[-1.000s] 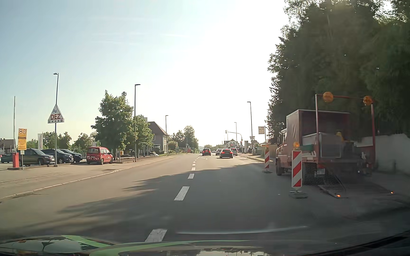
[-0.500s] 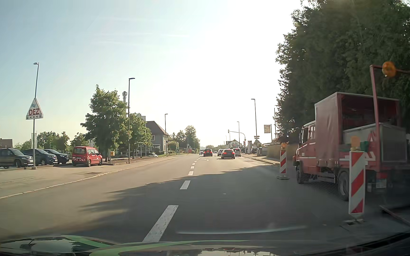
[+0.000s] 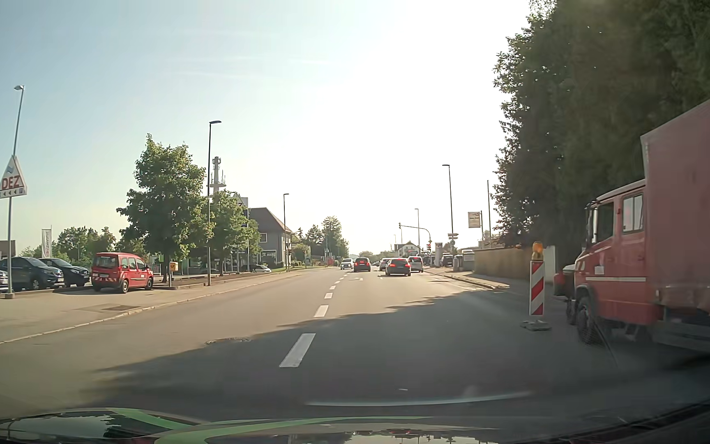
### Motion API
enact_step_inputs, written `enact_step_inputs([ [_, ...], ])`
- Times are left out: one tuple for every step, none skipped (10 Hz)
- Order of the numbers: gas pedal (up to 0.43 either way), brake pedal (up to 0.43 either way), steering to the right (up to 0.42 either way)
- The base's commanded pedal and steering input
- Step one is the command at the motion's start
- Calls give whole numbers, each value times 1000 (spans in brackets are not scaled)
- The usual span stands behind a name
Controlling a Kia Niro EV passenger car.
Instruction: Follow the waypoints while adhering to traffic rules and regulations
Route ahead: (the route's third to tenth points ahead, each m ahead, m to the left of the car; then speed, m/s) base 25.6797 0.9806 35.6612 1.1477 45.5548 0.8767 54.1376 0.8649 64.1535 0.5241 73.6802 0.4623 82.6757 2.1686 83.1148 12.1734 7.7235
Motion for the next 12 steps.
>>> enact_step_inputs([
  [67,0,-10],
  [67,0,-10],
  [67,0,-10],
  [67,0,-10],
  [67,0,-10],
  [67,0,-11],
  [67,0,-11],
  [67,0,-11],
  [67,0,-11],
  [67,0,-11],
  [59,0,-12],
  [39,0,-12],
])
